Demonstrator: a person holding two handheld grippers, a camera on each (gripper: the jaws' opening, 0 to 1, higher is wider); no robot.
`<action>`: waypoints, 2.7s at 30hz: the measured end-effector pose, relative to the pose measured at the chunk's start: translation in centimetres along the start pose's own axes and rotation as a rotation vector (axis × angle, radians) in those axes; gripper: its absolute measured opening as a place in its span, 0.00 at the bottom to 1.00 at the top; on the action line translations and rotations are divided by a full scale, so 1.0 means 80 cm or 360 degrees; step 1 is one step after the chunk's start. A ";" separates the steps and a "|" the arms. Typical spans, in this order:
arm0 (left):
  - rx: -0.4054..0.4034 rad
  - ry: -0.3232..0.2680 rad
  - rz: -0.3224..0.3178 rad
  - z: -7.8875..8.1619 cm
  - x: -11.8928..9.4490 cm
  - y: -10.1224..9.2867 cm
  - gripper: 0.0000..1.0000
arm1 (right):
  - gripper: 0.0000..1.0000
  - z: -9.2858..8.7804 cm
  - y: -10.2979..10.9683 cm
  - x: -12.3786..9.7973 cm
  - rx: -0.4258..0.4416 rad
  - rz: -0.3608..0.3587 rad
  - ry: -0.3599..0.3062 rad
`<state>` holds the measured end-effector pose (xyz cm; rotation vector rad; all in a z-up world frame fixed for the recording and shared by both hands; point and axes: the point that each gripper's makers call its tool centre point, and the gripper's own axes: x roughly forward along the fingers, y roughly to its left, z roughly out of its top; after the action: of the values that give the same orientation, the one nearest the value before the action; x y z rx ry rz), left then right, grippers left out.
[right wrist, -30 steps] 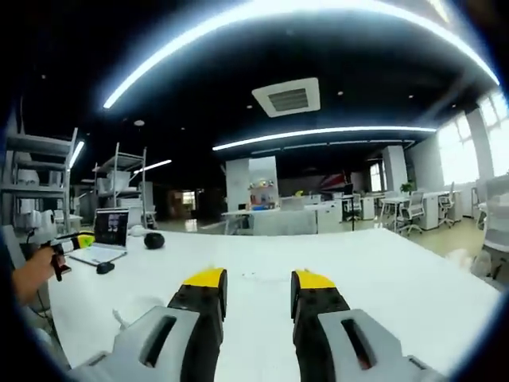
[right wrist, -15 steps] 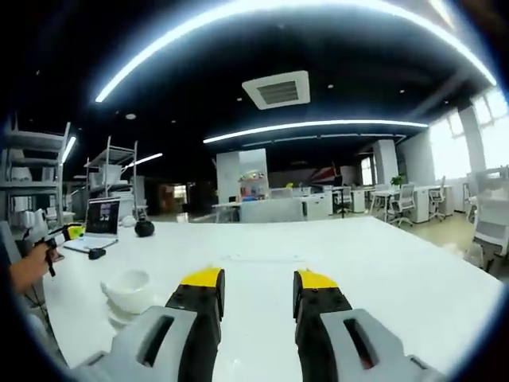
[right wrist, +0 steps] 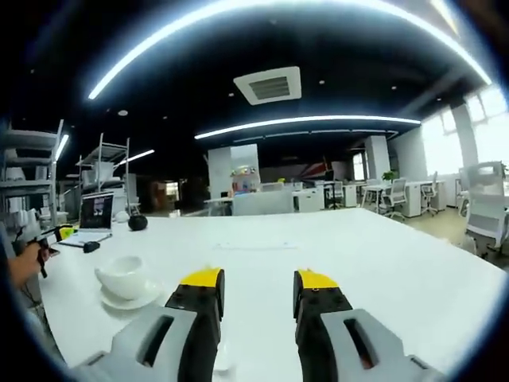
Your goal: Tidy tabletop coffee trays, cups and spoons，present forward
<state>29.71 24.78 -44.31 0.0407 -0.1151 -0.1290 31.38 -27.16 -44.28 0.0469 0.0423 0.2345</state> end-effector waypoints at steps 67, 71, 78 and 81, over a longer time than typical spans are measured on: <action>0.0234 0.0120 -0.0715 0.078 -0.030 -0.054 0.36 | 0.31 -0.024 0.032 0.071 -0.0201 0.0292 0.0771; 0.0240 0.0132 -0.0753 0.075 -0.035 -0.063 0.36 | 0.30 -0.039 0.039 0.077 -0.0288 0.0321 0.0885; 0.0242 0.0150 -0.0782 0.071 -0.041 -0.067 0.36 | 0.28 -0.068 0.051 0.086 -0.0378 0.0356 0.1039; 0.0239 0.0150 -0.0773 0.072 -0.045 -0.062 0.36 | 0.28 -0.084 0.055 0.088 -0.0399 0.0371 0.1098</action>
<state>24.86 20.13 -39.25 0.2246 -0.0185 -0.6028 36.89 -20.95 -51.00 -0.2824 0.6963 0.4793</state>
